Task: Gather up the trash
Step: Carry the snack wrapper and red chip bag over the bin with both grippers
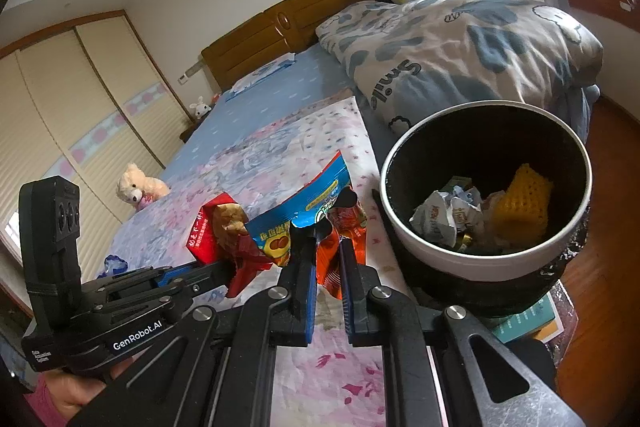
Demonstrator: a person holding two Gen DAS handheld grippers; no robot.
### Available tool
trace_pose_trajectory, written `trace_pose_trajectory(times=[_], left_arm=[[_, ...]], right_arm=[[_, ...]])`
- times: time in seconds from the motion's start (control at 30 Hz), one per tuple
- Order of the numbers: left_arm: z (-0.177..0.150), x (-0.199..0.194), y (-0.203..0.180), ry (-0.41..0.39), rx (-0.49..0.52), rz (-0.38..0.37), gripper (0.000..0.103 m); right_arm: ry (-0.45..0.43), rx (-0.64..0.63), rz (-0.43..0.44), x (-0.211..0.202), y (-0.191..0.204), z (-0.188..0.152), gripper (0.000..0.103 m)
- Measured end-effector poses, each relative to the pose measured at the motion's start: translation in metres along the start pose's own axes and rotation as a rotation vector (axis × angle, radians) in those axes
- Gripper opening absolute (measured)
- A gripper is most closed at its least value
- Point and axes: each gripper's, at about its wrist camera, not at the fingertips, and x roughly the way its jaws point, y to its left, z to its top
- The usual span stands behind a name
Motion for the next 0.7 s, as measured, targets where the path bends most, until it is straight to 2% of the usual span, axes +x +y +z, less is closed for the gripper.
trace_pose_trajectory(times=[0.7], left_arm=[[0.015,0.013,-0.034,0.007,0.067,-0.029,0.011]], right_arm=[[-0.038,0.036,-0.046,-0.020,-0.030,0.008,0.010]])
